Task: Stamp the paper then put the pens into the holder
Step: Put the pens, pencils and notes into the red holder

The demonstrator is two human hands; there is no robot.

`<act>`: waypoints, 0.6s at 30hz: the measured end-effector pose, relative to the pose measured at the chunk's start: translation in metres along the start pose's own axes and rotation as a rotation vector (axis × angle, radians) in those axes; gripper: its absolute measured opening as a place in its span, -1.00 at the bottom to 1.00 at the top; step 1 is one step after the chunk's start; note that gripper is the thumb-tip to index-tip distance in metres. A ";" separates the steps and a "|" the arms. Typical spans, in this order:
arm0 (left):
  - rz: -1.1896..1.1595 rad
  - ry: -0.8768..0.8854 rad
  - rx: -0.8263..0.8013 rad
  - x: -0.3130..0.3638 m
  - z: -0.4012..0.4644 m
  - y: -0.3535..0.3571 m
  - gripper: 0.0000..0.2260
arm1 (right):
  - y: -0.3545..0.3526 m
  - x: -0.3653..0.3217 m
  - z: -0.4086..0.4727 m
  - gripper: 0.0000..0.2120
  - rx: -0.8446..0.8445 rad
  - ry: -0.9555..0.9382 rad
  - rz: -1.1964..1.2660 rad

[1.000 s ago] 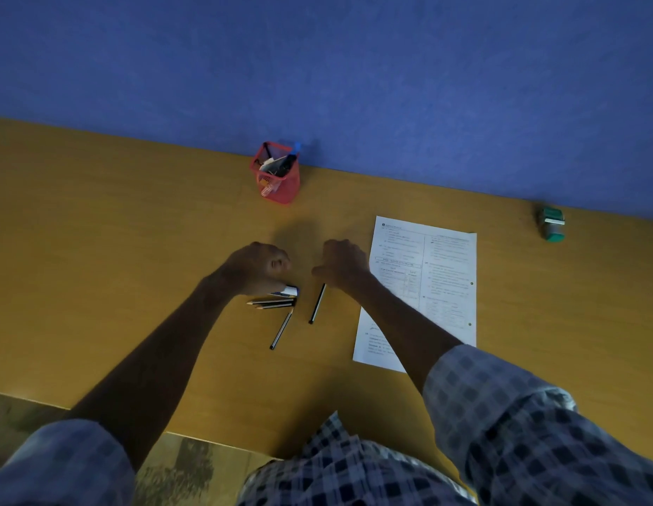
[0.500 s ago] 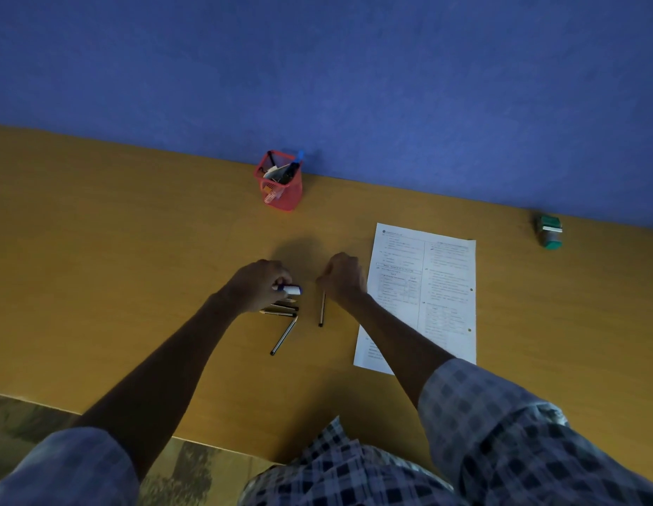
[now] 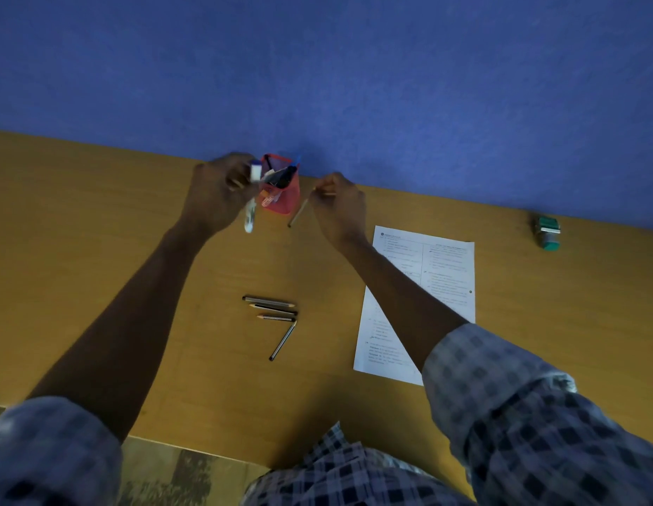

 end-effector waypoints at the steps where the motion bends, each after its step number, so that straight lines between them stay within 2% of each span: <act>1: -0.020 0.021 0.036 0.004 0.009 -0.007 -0.73 | 0.000 -0.005 0.005 -0.90 0.012 -0.017 0.019; 6: -0.138 0.009 0.195 0.015 0.044 -0.024 -0.75 | 0.000 -0.023 0.031 -0.92 0.085 -0.077 0.004; 10: -0.163 0.011 0.250 0.019 0.061 -0.019 -0.76 | 0.003 -0.036 0.047 -0.94 0.128 -0.127 -0.068; 18: -0.108 -0.030 0.220 -0.007 0.082 0.018 -0.83 | 0.030 -0.039 0.062 -0.97 0.080 -0.236 -0.259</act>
Point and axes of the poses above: each hand's wrist, its own z-axis towards the middle knuckle, its own y-axis out of the palm, x = y × z, the point moved 7 cm from there along z, towards the middle knuckle, and after that the axes turned 7 degrees about x, right-handed, at the moved point
